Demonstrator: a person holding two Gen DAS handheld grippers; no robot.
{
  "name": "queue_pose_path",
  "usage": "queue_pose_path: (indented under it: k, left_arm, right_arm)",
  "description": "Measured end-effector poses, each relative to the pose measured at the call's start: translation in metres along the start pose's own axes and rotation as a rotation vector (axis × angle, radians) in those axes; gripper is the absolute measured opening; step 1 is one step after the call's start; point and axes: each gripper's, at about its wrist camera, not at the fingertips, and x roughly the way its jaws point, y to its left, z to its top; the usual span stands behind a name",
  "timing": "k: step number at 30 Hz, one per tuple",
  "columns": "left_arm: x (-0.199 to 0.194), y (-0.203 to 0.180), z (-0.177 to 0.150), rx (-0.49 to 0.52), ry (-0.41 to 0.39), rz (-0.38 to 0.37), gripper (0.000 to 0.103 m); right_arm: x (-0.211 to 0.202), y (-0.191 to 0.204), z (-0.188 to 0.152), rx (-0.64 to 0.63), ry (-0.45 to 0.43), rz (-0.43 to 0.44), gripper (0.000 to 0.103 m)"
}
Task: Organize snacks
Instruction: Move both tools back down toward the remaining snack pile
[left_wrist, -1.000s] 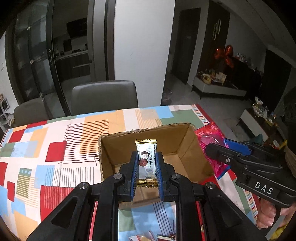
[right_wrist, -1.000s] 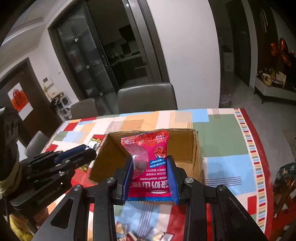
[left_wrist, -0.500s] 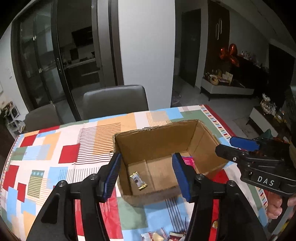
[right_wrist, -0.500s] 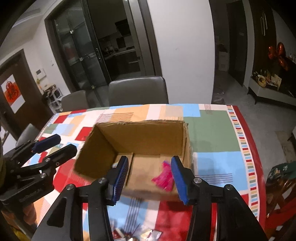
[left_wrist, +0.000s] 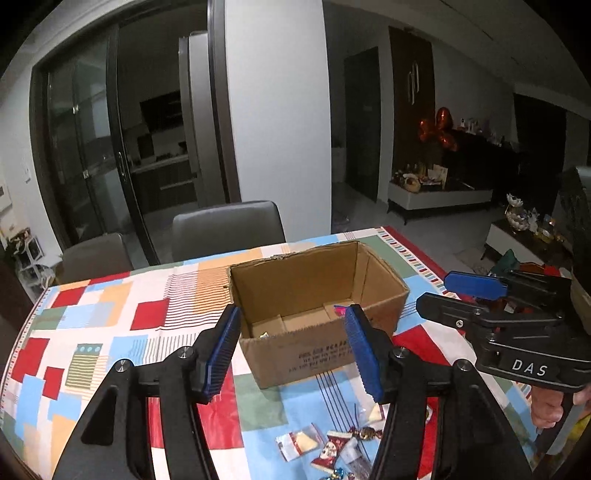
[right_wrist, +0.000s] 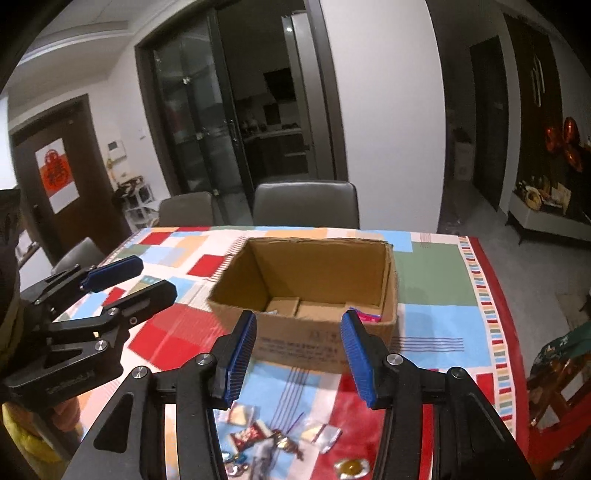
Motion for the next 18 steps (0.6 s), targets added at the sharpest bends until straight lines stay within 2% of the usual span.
queue_pose_path:
  k: [5,11,18]
  left_arm:
    - [-0.022,-0.006,-0.018,0.026,-0.031,0.014,0.057]
    - [-0.03,-0.008,-0.04,0.042,-0.026,-0.009,0.057]
    - [-0.023,-0.013,-0.073,0.046,0.038,-0.048,0.057]
  right_arm:
    - [-0.012,0.013,-0.018,-0.042,-0.024,0.003,0.049]
    - [-0.021,0.023,-0.042,-0.087,-0.04,-0.013,0.049]
    - [-0.017,0.028,-0.075,-0.119,0.012,0.018,0.049]
